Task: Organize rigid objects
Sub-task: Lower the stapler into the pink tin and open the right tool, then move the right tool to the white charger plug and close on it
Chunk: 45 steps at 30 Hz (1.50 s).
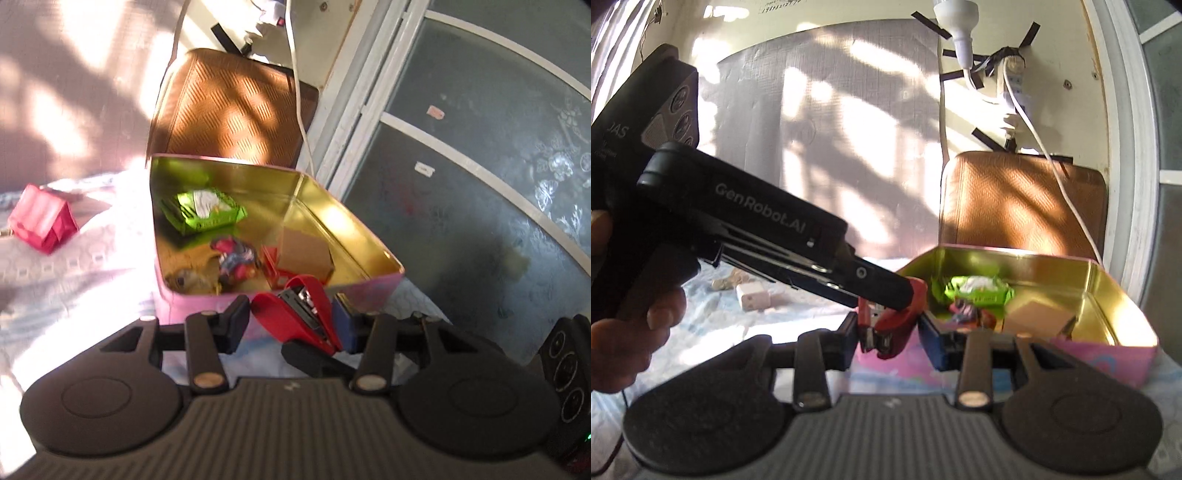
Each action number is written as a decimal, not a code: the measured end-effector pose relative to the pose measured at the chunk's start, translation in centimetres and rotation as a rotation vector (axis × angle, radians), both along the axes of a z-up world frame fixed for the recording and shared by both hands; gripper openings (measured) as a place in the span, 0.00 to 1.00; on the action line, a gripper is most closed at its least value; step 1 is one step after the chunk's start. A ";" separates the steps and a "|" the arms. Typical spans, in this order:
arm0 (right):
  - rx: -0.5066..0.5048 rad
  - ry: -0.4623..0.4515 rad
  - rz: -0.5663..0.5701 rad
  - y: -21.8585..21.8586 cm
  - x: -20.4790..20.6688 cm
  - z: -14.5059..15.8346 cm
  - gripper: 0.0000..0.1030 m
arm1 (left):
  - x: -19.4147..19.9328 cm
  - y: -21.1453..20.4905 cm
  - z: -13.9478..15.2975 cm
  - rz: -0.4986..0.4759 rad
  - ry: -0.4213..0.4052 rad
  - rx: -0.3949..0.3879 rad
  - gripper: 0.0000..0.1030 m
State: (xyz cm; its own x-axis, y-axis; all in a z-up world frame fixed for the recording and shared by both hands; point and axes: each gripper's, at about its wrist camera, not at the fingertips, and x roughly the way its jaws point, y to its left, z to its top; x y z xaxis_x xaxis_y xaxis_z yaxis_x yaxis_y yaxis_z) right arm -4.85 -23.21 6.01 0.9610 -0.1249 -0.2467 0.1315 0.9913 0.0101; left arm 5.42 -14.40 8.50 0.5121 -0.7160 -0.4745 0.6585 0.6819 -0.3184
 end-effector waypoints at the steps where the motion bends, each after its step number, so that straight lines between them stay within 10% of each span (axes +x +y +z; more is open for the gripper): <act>1: 0.004 -0.005 -0.001 -0.6 1.0 0.3 0.35 | 1.3 -0.4 0.4 0.015 -0.010 0.004 0.50; 11: 0.009 0.112 -0.051 -4.3 11.0 -1.8 0.37 | 9.4 -2.4 -1.9 0.126 0.054 0.094 0.49; 19: 0.017 0.032 -0.070 -2.8 7.2 -2.0 0.36 | 6.0 -0.4 -0.8 0.183 -0.088 0.165 0.50; 28: 0.077 -0.079 0.002 1.2 2.5 -0.6 0.36 | 2.3 6.7 -1.2 0.351 -0.163 0.205 0.50; 45: 0.074 0.158 0.262 11.4 9.9 -3.0 0.41 | 2.3 21.0 -6.7 0.674 -0.088 0.326 0.50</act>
State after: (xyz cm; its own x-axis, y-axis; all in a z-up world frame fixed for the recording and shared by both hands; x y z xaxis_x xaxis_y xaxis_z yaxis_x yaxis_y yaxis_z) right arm 5.03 -11.82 2.99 0.9070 0.1461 -0.3949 -0.1230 0.9889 0.0833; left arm 7.71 6.57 1.84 0.8352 -0.0646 -0.5461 0.0790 0.9969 0.0029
